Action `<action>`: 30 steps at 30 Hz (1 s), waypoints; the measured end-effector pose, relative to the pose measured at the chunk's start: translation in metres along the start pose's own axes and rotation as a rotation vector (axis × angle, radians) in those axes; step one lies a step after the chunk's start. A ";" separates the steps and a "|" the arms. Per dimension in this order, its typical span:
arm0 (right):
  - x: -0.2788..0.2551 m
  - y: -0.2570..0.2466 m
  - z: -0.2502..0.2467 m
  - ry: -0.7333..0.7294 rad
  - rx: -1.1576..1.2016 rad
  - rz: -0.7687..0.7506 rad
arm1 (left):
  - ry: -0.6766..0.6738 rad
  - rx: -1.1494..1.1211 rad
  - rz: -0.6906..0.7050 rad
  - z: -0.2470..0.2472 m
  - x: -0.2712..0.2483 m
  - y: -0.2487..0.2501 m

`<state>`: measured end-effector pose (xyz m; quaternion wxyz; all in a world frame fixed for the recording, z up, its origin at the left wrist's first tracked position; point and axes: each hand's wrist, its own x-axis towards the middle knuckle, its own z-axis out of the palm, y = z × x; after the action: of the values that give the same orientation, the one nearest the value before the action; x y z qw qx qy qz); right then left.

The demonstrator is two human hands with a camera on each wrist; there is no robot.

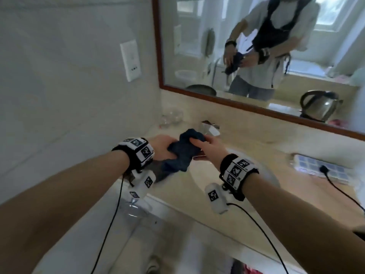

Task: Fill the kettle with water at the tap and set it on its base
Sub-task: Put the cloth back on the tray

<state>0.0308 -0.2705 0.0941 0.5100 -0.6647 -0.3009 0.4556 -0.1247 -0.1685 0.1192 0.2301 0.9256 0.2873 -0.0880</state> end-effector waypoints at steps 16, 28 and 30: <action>0.200 0.065 0.157 0.061 -0.569 0.392 | 0.136 -0.446 -0.428 0.053 0.084 -0.250; 0.226 0.116 0.151 0.001 -0.755 0.430 | 0.108 -0.359 -0.387 0.108 0.124 -0.280; 0.216 0.096 0.136 -0.018 -0.828 0.361 | 0.163 -0.283 -0.320 0.089 0.125 -0.265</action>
<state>-0.0125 -0.0579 -0.0710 0.1107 -0.8506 -0.3414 0.3843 -0.1773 0.0437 -0.0957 0.3169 0.8308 0.4575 -0.0071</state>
